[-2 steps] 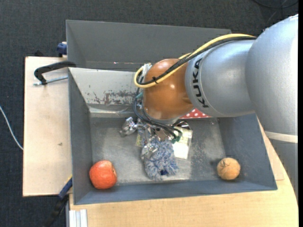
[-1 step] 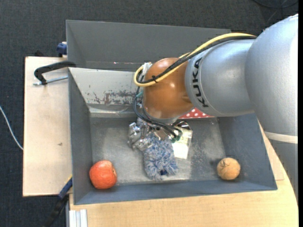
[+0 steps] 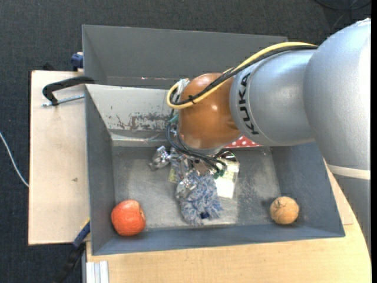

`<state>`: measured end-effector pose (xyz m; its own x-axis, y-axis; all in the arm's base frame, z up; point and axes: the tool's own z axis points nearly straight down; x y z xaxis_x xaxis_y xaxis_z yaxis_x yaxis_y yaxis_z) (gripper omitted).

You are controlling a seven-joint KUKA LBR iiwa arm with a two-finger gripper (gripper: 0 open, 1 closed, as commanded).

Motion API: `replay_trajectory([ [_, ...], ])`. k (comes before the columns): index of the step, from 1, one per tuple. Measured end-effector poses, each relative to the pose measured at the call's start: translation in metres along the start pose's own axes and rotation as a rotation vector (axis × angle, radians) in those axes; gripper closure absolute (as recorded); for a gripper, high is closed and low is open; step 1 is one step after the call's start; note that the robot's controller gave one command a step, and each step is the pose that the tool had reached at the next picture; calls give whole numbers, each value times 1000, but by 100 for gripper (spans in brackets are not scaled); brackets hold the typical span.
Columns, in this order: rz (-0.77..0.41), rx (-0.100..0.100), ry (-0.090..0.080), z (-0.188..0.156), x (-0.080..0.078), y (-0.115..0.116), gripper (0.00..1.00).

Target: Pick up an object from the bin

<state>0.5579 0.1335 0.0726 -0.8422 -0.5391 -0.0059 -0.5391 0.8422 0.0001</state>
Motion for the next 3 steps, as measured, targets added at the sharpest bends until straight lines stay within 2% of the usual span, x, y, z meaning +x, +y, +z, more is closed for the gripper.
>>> replay_trajectory([
  [1,0,0,-2,-2,-1,0,100],
  [2,0,0,0,0,0,0,0],
  [3,0,1,-2,-2,-1,0,100],
])
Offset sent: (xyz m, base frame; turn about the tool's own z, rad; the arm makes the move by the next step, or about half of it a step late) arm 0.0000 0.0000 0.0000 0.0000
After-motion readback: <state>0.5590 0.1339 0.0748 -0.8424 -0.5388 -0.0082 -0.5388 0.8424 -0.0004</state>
